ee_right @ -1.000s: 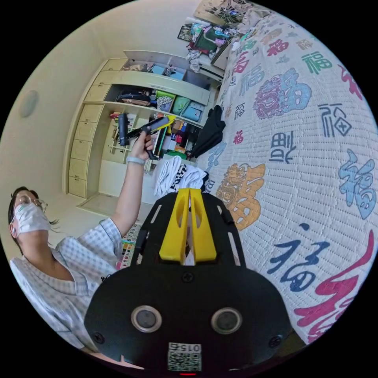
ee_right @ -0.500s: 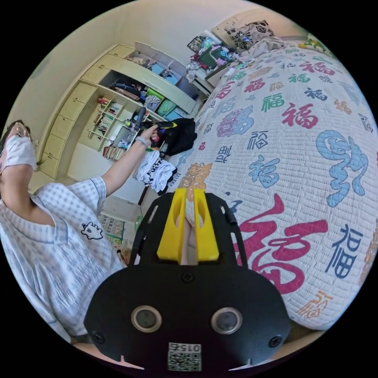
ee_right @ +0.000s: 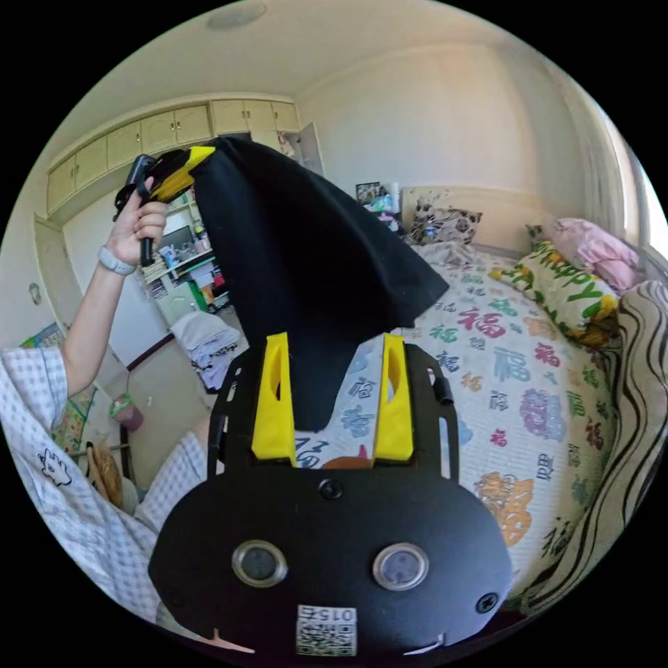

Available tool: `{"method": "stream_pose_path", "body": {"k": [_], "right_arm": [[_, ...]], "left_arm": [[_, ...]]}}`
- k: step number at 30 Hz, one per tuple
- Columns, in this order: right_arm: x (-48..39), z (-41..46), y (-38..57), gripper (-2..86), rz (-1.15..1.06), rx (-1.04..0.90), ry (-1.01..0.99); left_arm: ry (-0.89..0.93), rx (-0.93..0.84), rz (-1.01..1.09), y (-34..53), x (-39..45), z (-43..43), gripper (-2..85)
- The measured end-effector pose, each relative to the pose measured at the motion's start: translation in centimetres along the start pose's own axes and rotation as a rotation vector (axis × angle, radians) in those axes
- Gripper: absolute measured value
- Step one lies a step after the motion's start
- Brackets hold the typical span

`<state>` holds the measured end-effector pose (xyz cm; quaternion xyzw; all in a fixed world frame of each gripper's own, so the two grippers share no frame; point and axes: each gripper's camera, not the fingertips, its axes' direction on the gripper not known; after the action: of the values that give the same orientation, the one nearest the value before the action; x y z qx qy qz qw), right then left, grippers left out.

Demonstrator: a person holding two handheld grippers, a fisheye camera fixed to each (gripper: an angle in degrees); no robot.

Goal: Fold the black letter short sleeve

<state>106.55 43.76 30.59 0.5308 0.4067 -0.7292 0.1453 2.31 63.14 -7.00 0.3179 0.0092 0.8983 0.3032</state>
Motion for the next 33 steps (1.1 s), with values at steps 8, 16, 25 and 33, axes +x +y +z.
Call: {"method": "stream_pose_path", "body": {"k": [8, 16, 25, 33], "right_arm": [[5.9, -19.7, -0.6, 9.5, 0.066, 0.23, 0.25], [10.9, -25.6, 2.1, 15.6, 0.007, 0.222, 0.147], [13.8, -16.5, -0.2, 0.1, -0.073, 0.069, -0.387], [14.3, -14.7, -6.7, 1.4, -0.141, -0.033, -0.003]], "left_arm": [[0.192, -0.064, 0.035, 0.4, 5.5, 1.7, 2.0], [0.494, -0.088, 0.133, 2.0, 6.7, 1.1, 2.1], [0.464, -0.101, 0.081, 5.6, 0.8, -0.8, 2.5], [0.409, -0.036, -0.125, 9.3, -9.1, -4.1, 2.6]]}}
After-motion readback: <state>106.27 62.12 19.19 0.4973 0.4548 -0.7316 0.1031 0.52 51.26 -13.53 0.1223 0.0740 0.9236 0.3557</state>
